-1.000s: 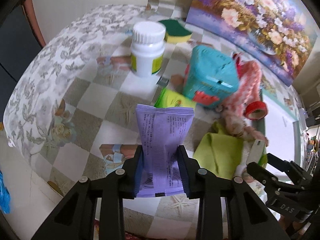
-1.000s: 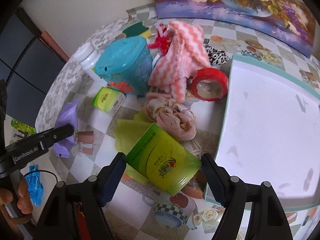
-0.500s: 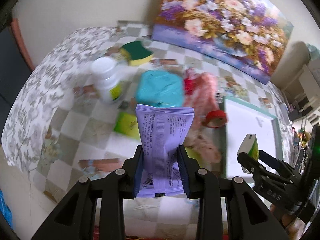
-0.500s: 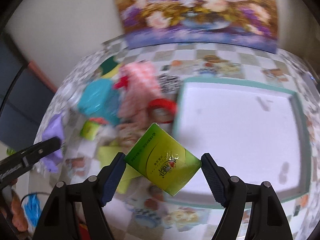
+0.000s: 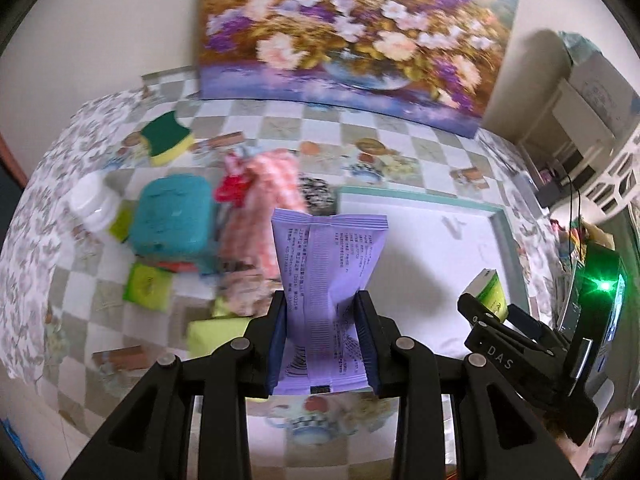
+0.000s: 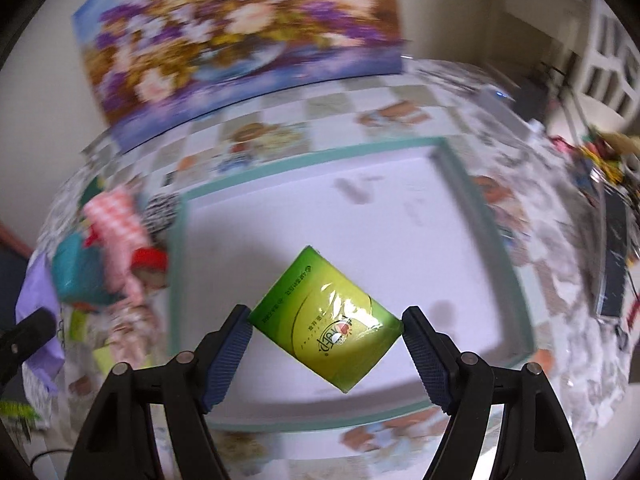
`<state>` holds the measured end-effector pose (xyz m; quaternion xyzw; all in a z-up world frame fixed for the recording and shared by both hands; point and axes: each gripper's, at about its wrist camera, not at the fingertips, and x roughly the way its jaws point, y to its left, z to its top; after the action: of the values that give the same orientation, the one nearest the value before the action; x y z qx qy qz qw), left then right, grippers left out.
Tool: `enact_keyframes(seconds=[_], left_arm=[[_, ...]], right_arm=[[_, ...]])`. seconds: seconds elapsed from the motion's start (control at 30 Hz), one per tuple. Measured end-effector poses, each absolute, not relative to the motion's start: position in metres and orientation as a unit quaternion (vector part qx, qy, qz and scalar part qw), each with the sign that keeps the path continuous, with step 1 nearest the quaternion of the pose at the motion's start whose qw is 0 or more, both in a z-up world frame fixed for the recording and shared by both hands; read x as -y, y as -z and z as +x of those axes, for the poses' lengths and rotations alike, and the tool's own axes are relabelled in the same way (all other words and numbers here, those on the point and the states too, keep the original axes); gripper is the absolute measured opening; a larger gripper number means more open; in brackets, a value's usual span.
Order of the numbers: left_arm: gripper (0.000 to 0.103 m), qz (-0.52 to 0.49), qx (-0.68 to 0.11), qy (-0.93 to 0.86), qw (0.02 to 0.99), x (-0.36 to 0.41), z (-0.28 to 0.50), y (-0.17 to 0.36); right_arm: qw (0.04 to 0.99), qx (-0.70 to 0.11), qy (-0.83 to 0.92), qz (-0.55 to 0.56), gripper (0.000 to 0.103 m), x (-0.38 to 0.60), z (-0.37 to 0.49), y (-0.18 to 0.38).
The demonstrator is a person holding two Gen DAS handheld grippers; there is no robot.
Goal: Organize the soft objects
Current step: 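Place the purple packet and green tissue pack into the white tray, opening both tools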
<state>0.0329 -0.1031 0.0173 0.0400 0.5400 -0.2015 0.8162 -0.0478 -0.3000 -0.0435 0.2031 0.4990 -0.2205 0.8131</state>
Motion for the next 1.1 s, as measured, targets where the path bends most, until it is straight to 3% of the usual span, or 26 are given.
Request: enact_keyframes(seconds=[0.5,0.73,0.8,0.87,1.1], left_arm=[[0.035,0.073,-0.574,0.240,0.779,0.195,0.030,0.053],[0.036,0.078,-0.563,0.262,0.780,0.213,0.030,0.059],[0.056,0.074,-0.562,0.265,0.780,0.213,0.032,0.058],[0.069,0.068,-0.562,0.261,0.782,0.209,0.035,0.057],[0.078,0.050,-0.558,0.228,0.797,0.187,0.046,0.050]], right_arm=[[0.763,-0.500,0.342,0.225,0.079,0.368,-0.090,0.065],[0.754,-0.504,0.354,0.229,0.079,0.379,-0.097,0.072],[0.755,-0.504,0.354,0.226,0.080,0.380,-0.096,0.072],[0.755,-0.505,0.354,0.223,0.080,0.379,-0.095,0.073],[0.758,-0.511,0.344,0.216,0.081,0.372,-0.092,0.074]])
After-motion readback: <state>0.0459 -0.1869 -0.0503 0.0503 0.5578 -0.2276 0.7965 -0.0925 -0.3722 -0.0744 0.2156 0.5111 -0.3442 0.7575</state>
